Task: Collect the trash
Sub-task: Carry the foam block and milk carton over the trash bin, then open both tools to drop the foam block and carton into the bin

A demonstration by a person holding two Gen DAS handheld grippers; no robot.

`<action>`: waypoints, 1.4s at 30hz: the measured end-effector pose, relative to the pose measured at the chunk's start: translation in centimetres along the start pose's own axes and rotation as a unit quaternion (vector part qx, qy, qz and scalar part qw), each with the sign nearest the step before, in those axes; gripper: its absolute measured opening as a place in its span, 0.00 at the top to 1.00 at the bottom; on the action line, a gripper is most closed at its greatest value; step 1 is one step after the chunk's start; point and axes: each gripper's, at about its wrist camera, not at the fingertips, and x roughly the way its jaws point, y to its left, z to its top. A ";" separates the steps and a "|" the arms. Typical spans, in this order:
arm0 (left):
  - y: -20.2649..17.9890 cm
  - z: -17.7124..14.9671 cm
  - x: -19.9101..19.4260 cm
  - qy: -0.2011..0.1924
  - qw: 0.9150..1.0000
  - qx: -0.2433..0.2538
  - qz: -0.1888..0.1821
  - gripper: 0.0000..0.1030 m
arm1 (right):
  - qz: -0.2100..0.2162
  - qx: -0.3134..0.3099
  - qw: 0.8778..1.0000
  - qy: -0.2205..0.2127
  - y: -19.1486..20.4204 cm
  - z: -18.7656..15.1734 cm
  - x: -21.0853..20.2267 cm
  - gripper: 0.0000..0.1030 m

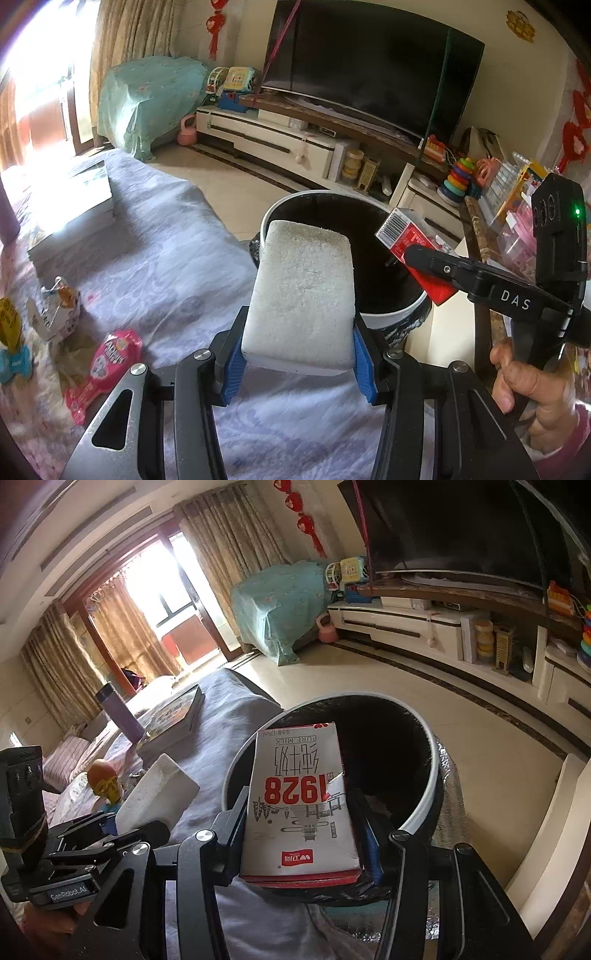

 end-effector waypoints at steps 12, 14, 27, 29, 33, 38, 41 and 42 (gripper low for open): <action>-1.3 2.1 2.4 0.008 1.000 0.013 0.001 0.54 | -0.012 -0.002 1.000 0.006 -1.7 1.3 0.9 0.50; -1.5 2.3 2.9 0.010 1.000 0.014 0.001 0.54 | -0.013 -0.003 1.000 0.008 -1.8 1.5 1.1 0.50; -2.4 3.4 5.0 0.019 1.000 0.019 0.006 0.54 | -0.017 0.000 1.000 0.019 -2.8 2.4 2.3 0.50; -2.4 3.6 5.2 0.020 1.000 0.019 0.006 0.54 | -0.016 -0.001 1.000 0.020 -2.8 2.6 2.4 0.50; -2.6 3.8 5.5 0.023 0.999 0.021 0.006 0.53 | -0.016 -0.002 1.000 0.022 -2.9 2.8 2.6 0.50; -2.7 4.2 6.0 0.027 0.999 0.021 0.008 0.53 | -0.017 -0.001 1.000 0.023 -3.0 3.1 2.8 0.50; -2.8 4.2 6.3 0.029 0.999 0.022 0.009 0.53 | -0.018 -0.002 1.000 0.024 -3.0 3.2 2.9 0.50; -2.8 4.3 6.3 0.029 0.999 0.022 0.009 0.53 | -0.019 -0.002 1.000 0.024 -3.1 3.2 2.9 0.50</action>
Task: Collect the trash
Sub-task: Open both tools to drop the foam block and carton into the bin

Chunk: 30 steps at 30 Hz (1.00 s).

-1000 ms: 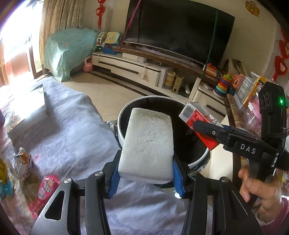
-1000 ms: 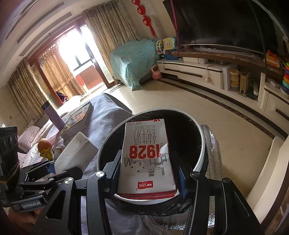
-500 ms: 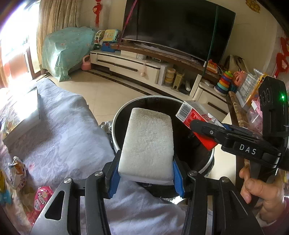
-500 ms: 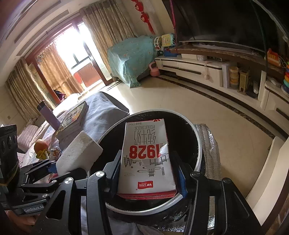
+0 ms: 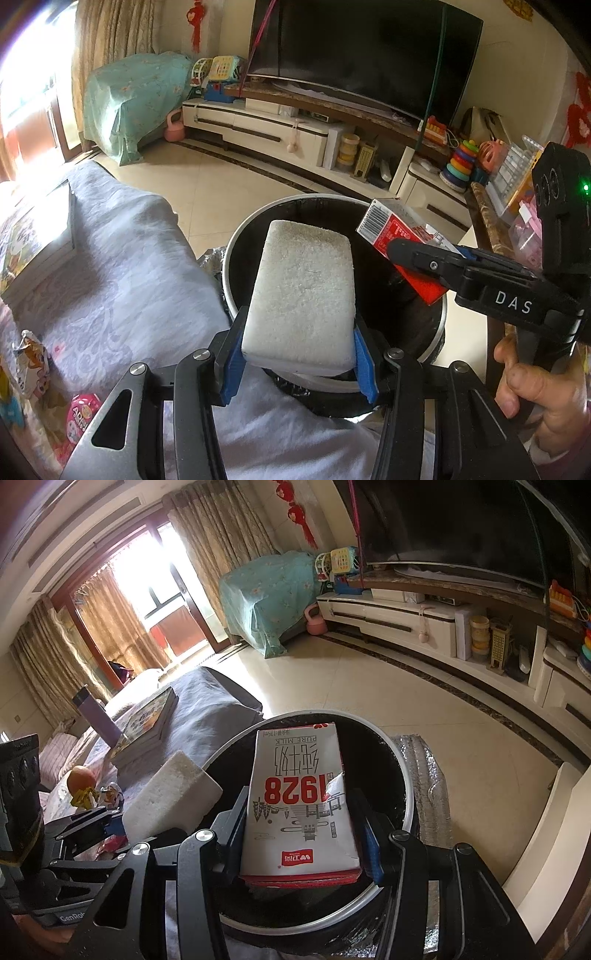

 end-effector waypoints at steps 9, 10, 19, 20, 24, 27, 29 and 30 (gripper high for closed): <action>-0.2 0.5 0.5 0.002 1.000 0.004 0.000 0.52 | -0.002 0.003 1.000 0.001 -0.2 0.4 0.5 0.50; -0.3 0.5 0.5 0.002 1.000 0.005 0.000 0.52 | -0.002 0.003 1.000 0.000 -0.3 0.5 0.6 0.50; -0.1 -0.2 0.0 -0.003 1.000 0.001 0.001 0.39 | -0.012 0.021 1.000 -0.015 -1.1 0.6 0.2 0.33; 0.1 -0.4 -0.2 -0.004 1.000 -0.001 0.002 0.39 | -0.011 0.022 1.000 -0.017 -1.1 0.4 0.0 0.33; 1.0 -1.7 -1.4 -0.007 1.000 -0.021 -0.003 0.36 | 0.001 0.024 0.999 -0.025 -0.4 -0.3 -0.9 0.29; 1.7 -3.1 -2.6 -0.012 0.999 -0.035 -0.001 0.33 | 0.011 0.024 0.999 -0.031 0.7 -1.2 -1.6 0.22; 2.5 -4.4 -3.5 -0.016 0.999 -0.047 0.000 0.31 | 0.015 0.025 0.999 -0.037 1.6 -2.0 -2.0 0.17; 2.9 -5.1 -3.9 -0.017 0.999 -0.051 0.001 0.31 | 0.017 0.024 0.999 -0.040 2.1 -2.4 -2.2 0.13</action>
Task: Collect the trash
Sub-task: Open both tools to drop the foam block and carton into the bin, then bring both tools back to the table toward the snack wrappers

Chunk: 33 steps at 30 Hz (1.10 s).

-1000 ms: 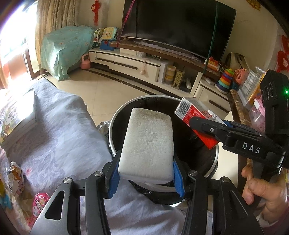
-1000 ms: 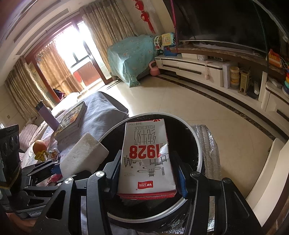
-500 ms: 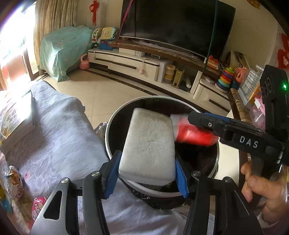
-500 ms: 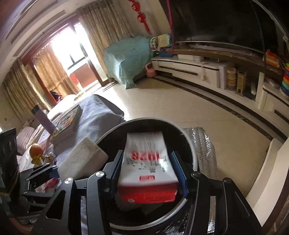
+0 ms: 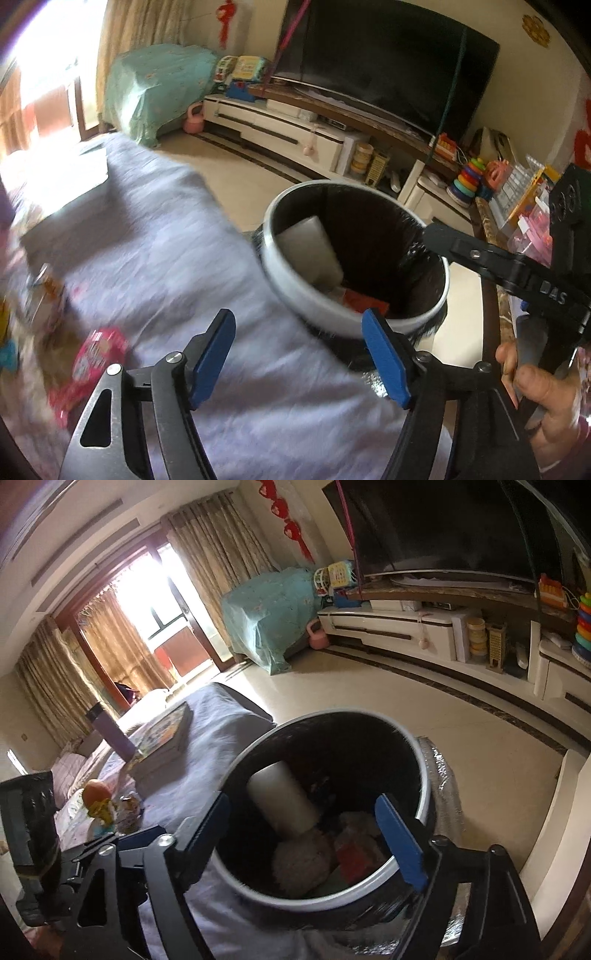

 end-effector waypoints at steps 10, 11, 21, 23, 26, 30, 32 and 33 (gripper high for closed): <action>5.3 -5.7 -5.9 -0.008 0.997 -0.068 0.028 0.31 | 0.039 -0.020 0.999 0.020 5.5 -3.3 0.1 0.08; 5.8 -6.0 -6.5 -0.009 0.997 -0.074 0.032 0.31 | 0.042 -0.022 0.999 0.023 6.0 -3.6 0.2 0.08; 10.8 -10.2 -12.6 -0.031 0.988 -0.136 0.068 0.31 | 0.072 -0.067 0.994 0.054 12.1 -6.2 2.1 0.08; 11.7 -10.8 -13.5 -0.034 0.986 -0.145 0.073 0.31 | 0.079 -0.072 0.992 0.060 13.0 -6.6 2.5 0.08; 12.7 -11.7 -14.8 -0.038 0.984 -0.156 0.082 0.31 | 0.089 -0.082 0.990 0.069 14.5 -7.2 3.0 0.08; 14.1 -12.4 -16.0 -0.041 0.980 -0.169 0.091 0.31 | 0.103 -0.095 0.987 0.079 16.4 -7.9 3.8 0.08; 14.8 -12.4 -16.4 -0.043 0.979 -0.174 0.096 0.31 | 0.106 -0.101 0.986 0.083 17.1 -8.0 4.1 0.08; 15.3 -12.3 -16.5 -0.043 0.978 -0.176 0.099 0.31 | 0.110 -0.104 0.985 0.086 17.5 -8.0 4.3 0.08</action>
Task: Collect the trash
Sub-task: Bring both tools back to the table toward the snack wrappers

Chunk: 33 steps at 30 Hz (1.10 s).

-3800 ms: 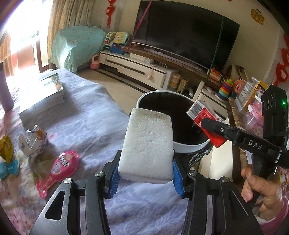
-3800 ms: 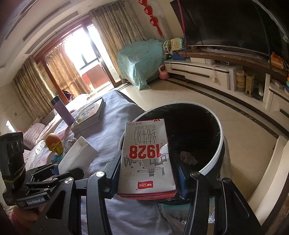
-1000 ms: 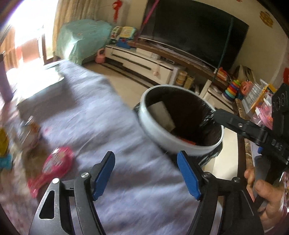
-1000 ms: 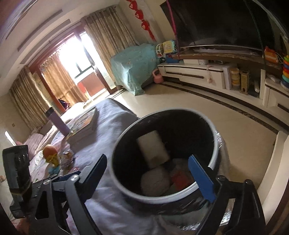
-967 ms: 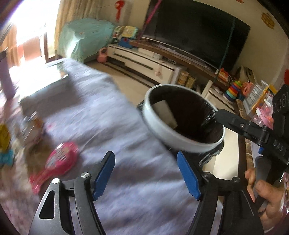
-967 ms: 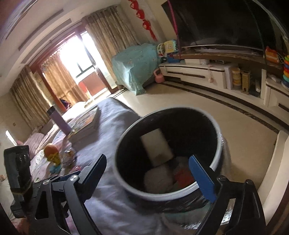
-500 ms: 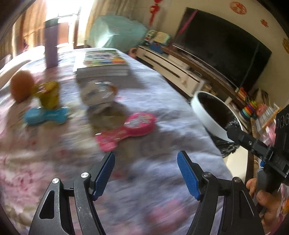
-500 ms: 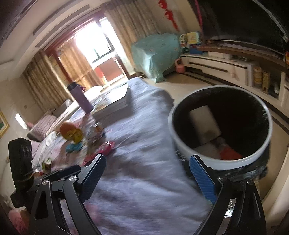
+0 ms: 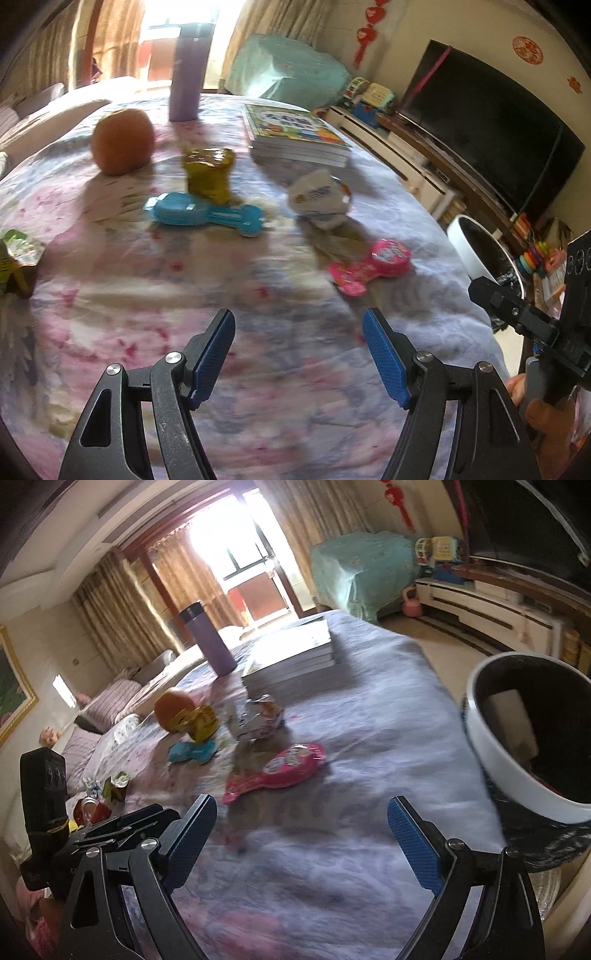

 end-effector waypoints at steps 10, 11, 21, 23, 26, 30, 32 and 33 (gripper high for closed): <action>3.3 1.8 -0.2 -0.012 0.999 -0.022 0.020 0.28 | 0.027 -0.011 1.000 0.010 2.1 1.1 1.7 0.08; 3.4 2.0 -0.1 -0.013 0.999 -0.023 0.021 0.28 | 0.028 -0.012 0.999 0.010 2.2 1.3 1.9 0.08; 4.7 4.3 1.6 -0.010 0.999 -0.023 0.040 0.28 | 0.040 -0.015 0.999 0.015 3.3 3.0 4.4 0.08; 4.9 4.9 2.1 -0.011 0.999 -0.022 0.041 0.28 | 0.041 -0.012 0.999 0.016 3.2 3.4 4.8 0.08; 5.2 6.1 2.9 -0.010 0.999 -0.019 0.043 0.28 | 0.046 -0.008 0.999 0.021 3.2 4.2 5.8 0.08; 5.5 7.9 4.5 -0.009 0.999 -0.012 0.046 0.26 | 0.047 -0.010 0.998 0.029 3.3 5.2 7.3 0.08; 5.7 8.8 5.6 -0.004 0.999 -0.010 0.047 0.26 | 0.048 -0.010 0.998 0.034 3.3 5.6 8.0 0.08; 5.8 9.2 6.1 -0.002 0.999 -0.011 0.047 0.26 | 0.049 -0.009 0.998 0.038 3.3 5.8 8.5 0.08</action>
